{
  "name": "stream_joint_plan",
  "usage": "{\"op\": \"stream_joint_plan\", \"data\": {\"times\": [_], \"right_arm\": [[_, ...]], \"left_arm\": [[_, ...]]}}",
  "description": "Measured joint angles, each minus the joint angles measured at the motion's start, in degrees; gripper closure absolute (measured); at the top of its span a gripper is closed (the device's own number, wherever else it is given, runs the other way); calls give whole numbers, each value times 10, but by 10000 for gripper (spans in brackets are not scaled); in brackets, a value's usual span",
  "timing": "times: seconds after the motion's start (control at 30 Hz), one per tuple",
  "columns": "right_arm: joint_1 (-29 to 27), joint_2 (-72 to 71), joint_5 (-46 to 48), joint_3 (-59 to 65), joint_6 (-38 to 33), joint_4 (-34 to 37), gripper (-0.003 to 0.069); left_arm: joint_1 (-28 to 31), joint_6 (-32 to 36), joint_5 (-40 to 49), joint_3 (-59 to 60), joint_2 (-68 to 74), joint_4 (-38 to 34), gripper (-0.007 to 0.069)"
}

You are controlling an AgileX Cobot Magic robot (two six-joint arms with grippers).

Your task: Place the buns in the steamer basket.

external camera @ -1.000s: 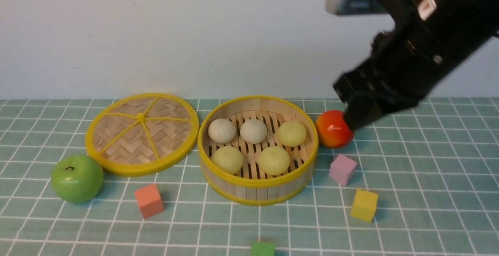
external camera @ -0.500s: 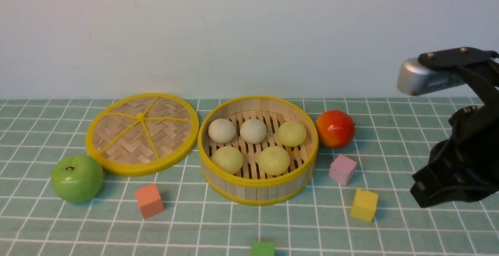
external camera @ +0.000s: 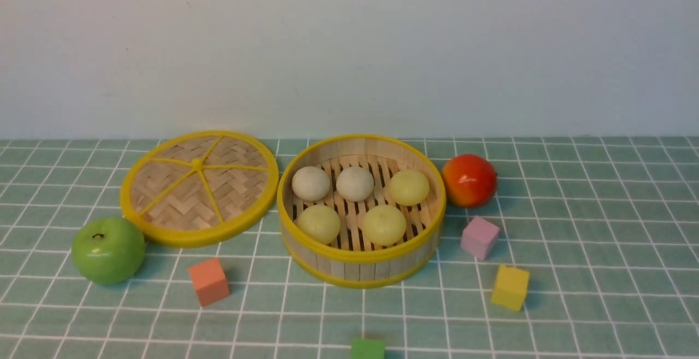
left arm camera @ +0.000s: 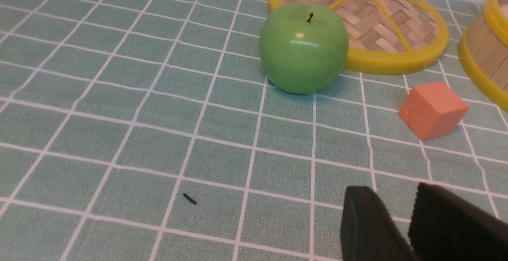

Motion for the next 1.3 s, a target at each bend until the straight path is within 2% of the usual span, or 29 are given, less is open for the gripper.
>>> {"op": "stream_joint_plan", "data": {"times": [0.13,0.23,0.4,0.53,1.3], "right_arm": [[-38,-143,-116,172,0,-14,666],[-59,-235,-165,293,0,-18,662],[-80,-363,-191,451,0,-39,659],[-87,-398,-203,468,0,-45,659],[-90,-398,-209,469,0,-49,638]], "left_arm": [[0,0,0,0,0,0,423],[0,0,0,0,0,0,418],[0,0,0,0,0,0,412],[0,0,0,0,0,1,407],[0,0,1,0,0,1,403]]}}
